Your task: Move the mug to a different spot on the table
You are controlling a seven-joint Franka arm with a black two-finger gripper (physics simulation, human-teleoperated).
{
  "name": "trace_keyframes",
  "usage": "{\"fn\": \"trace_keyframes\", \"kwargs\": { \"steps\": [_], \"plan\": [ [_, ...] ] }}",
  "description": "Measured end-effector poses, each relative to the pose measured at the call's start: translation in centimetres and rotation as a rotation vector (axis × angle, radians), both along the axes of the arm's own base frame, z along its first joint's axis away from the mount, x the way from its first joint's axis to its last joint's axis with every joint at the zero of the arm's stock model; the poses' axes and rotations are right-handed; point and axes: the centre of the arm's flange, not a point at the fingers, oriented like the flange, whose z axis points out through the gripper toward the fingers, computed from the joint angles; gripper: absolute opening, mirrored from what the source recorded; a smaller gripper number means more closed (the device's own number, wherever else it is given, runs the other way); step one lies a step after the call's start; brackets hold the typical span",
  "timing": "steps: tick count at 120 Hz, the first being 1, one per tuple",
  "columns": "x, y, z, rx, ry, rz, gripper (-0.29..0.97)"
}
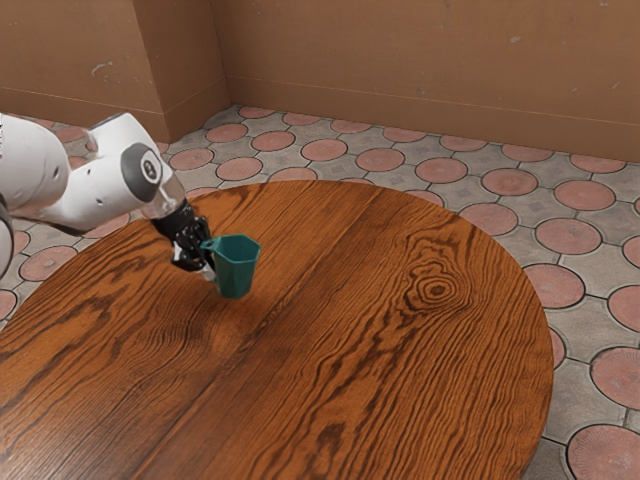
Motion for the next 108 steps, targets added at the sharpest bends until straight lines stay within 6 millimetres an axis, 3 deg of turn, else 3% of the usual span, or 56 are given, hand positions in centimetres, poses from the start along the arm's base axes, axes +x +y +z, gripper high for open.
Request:
{"fn": "trace_keyframes", "kwargs": {
  "steps": [108],
  "plan": [
    [-1.9, -3.4, -4.9, -0.143, -0.062, -0.063, -0.02]
  ]
}}
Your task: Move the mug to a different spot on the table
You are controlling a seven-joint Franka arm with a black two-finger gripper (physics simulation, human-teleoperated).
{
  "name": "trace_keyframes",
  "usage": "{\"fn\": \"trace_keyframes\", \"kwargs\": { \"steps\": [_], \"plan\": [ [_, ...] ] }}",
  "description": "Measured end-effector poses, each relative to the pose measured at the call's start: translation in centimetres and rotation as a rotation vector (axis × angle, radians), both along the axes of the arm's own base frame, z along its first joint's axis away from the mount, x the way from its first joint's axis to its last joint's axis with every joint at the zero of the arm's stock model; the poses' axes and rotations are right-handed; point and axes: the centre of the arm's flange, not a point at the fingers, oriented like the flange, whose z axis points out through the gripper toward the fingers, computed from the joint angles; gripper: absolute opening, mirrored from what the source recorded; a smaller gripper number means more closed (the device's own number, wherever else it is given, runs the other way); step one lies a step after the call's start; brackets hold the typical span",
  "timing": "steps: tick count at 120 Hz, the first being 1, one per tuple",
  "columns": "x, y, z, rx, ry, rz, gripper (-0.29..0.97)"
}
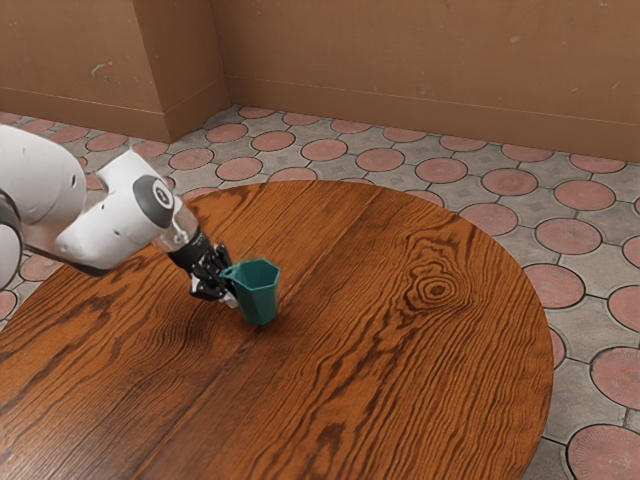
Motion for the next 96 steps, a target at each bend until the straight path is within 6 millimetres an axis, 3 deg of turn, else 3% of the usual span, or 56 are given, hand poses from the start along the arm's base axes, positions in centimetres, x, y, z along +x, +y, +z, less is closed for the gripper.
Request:
{"fn": "trace_keyframes", "kwargs": {
  "steps": [36, 96],
  "plan": [
    [-2.4, -0.2, -0.9, -0.024, -0.007, -0.023, -0.01],
    [-2.5, 0.4, -2.3, -0.004, -0.035, -0.058, 0.0]
  ]
}}
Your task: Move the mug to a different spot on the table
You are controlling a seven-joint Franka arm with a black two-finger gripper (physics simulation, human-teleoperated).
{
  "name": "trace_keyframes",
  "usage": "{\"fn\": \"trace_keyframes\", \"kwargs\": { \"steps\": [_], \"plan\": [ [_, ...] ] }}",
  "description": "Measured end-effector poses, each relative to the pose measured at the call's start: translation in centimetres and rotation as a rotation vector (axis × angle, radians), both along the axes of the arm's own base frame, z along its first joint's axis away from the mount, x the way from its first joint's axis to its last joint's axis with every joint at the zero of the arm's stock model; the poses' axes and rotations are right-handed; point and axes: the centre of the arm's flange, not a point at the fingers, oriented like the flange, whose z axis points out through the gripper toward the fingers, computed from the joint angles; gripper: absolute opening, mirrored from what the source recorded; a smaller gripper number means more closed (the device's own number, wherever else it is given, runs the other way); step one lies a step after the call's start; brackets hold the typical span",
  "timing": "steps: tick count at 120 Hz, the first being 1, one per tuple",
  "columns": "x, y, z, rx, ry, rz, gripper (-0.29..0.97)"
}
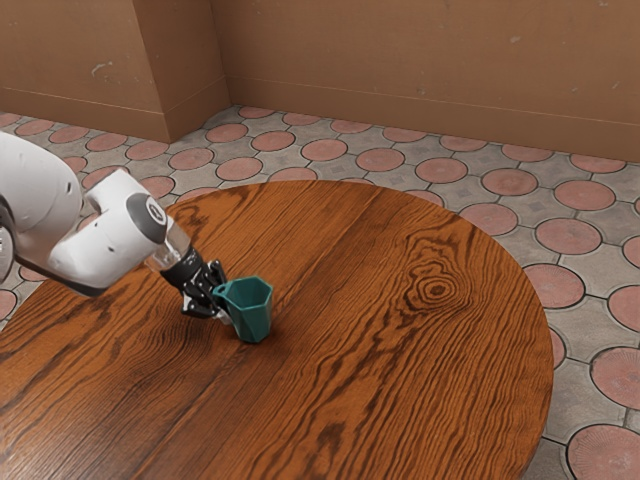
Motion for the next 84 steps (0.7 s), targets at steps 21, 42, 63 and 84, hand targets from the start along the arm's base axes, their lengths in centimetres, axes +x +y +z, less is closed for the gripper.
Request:
{"fn": "trace_keyframes", "kwargs": {
  "steps": [21, 42, 63, 84],
  "plan": [
    [0.0, 0.4, -0.1, 0.004, -0.013, -0.005, 0.29],
    [-0.3, 2.4, -0.2, 0.014, -0.018, 0.01, 0.44],
    [-0.4, 4.4, 1.1, 0.078, -0.027, -0.028, 0.55],
    [0.0, 5.7, 5.0, 0.253, -0.043, -0.2, 0.61]
  ]
}}
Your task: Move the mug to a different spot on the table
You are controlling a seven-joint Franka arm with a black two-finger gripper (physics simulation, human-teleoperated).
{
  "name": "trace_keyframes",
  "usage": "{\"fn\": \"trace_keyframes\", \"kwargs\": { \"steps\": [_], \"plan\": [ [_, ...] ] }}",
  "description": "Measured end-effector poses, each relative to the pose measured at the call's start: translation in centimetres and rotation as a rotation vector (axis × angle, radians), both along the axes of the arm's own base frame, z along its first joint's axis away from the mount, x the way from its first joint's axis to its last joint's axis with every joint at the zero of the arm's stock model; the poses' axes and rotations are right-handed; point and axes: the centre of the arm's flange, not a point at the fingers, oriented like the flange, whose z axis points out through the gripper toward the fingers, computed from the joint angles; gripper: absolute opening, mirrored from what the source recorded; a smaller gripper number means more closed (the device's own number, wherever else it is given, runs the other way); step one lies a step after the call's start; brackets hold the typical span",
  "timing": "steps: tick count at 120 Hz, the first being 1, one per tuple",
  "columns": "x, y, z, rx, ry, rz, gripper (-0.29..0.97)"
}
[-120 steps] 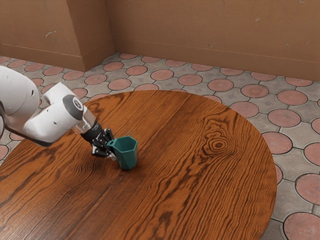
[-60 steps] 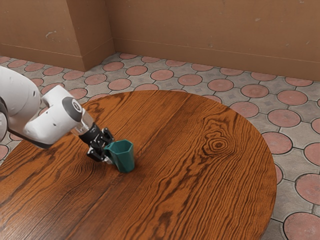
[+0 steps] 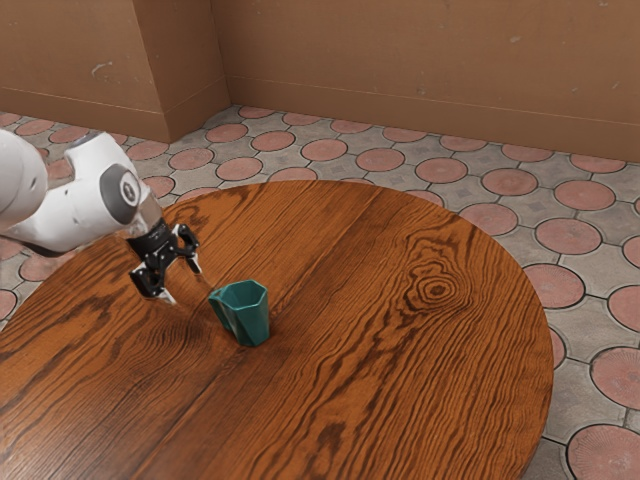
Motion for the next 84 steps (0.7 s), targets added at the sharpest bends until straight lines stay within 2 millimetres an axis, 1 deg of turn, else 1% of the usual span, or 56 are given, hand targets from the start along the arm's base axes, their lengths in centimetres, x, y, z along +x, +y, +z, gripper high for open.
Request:
{"fn": "trace_keyframes", "kwargs": {
  "steps": [5, 17, 28, 32, 40, 48, 57, 61, 69, 74, 84],
  "plan": [
    [0.1, -0.3, 2.0, 0.062, -0.011, -0.08, 0.62],
    [0.2, -0.6, 5.5, 0.169, -0.034, -0.272, 0.64],
    [0.0, -0.9, 7.5, 0.22, -0.048, -0.459, 0.64],
    [0.1, -1.2, 8.8, 0.242, -0.058, -0.532, 0.65],
    [1.4, -1.4, 12.8, 0.291, -0.087, -0.656, 0.65],
    [2.7, -1.9, 17.3, 0.34, -0.117, -0.764, 0.65],
    [3.1, -2.3, 21.3, 0.366, -0.134, -0.855, 0.65],
    [3.3, -2.9, 23.0, 0.376, -0.142, -0.897, 0.66],
    [3.4, -4.2, 25.6, 0.39, -0.15, -0.98, 0.66],
    [3.4, -4.6, 26.8, 0.394, -0.153, -1.019, 0.66],
    [2.9, -5.5, 30.2, 0.402, -0.17, -1.089, 0.66]
  ]
}}
